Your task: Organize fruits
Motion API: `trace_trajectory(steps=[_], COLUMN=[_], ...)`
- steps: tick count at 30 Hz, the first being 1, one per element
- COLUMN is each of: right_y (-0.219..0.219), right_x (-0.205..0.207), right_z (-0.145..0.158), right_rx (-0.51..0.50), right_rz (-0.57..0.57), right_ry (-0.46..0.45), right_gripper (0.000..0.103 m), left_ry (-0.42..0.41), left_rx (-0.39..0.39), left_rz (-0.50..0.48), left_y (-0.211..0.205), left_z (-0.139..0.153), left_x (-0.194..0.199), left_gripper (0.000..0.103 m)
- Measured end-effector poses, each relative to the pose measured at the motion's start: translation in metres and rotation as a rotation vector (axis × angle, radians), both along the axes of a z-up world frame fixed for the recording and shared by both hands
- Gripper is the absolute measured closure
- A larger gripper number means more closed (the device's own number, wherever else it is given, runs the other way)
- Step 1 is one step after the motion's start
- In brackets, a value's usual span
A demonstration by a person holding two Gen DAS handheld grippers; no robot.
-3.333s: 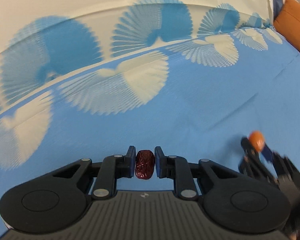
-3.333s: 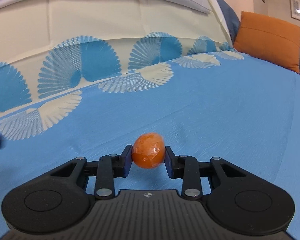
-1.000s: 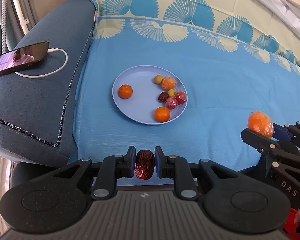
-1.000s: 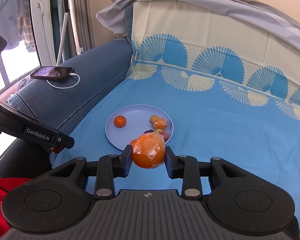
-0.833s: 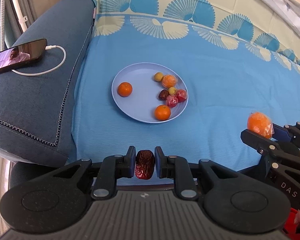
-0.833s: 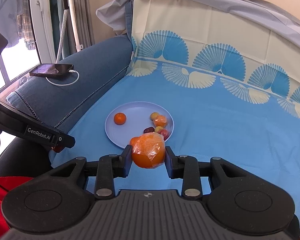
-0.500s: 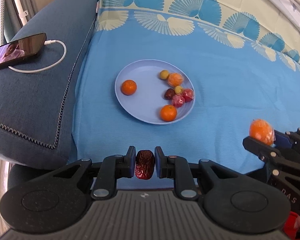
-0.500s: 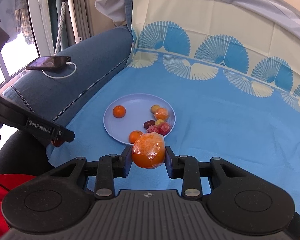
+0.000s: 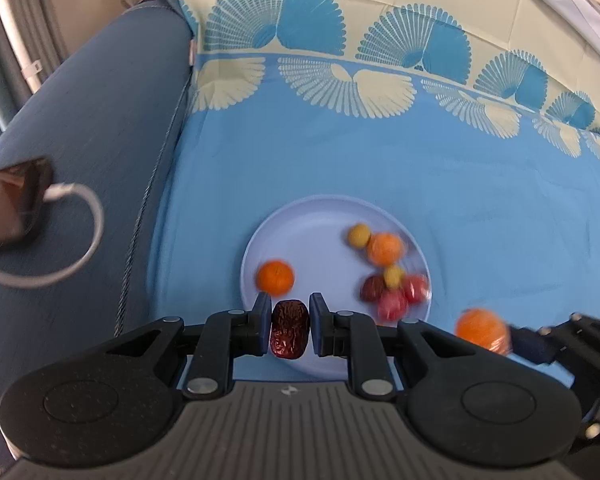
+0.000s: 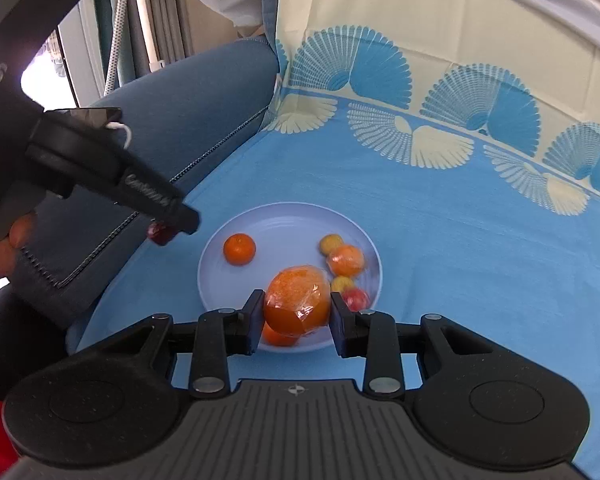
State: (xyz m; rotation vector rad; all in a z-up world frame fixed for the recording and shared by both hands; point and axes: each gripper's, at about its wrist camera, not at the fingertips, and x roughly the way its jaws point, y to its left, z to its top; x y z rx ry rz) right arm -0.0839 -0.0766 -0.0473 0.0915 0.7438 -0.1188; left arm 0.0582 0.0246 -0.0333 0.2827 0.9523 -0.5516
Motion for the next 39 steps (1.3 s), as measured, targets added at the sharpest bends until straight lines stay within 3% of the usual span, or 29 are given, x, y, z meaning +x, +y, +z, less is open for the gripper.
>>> trace_trajectory(steps=[9, 23, 25, 26, 27, 28, 30, 34, 39], right_y=[-0.022, -0.029, -0.029, -0.030, -0.031, -0.031, -0.029, -0.024, -0.012], right_x=[0.054, 0.088, 0.093, 0.094, 0.096, 0.097, 0.094, 0.070, 0.024], right_z=[-0.030, -0.061, -0.062, -0.062, -0.061, -0.059, -0.052, -0.037, -0.023], right_rx=[0.052, 0.044, 0.043, 0.048, 0.054, 0.051, 0.032, 0.021, 0.027], right_rz=[-0.016, 0.020, 0.026, 0.031, 0.032, 0.027, 0.023, 0.032, 0.010], right_ry=[0.058, 0.116, 0.120, 0.123, 0.124, 0.123, 0.114, 0.109, 0.115], right_gripper=[0.068, 0.068, 0.067, 0.066, 0.056, 0.036, 0.021, 0.009, 0.006], left_ry=[0.046, 0.095, 0.073, 0.054, 0.022, -0.017, -0.029, -0.009, -0.001], left_rx=[0.028, 0.081, 0.077, 0.080, 0.074, 0.050, 0.046, 0.076, 0.087], left_rz=[-0.016, -0.011, -0.009, -0.003, 0.006, 0.004, -0.021, 0.001, 0.043], left_y=[-0.029, -0.045, -0.045, -0.046, -0.044, -0.041, -0.038, -0.019, 0.012], left_z=[-0.032, -0.073, -0.071, -0.068, -0.064, -0.058, -0.052, -0.040, -0.025], left_x=[0.035, 0.061, 0.061, 0.060, 0.058, 0.053, 0.048, 0.029, -0.007], left_gripper=[0.081, 0.080, 0.048, 0.008, 0.001, 0.000, 0.000, 0.000, 0.000])
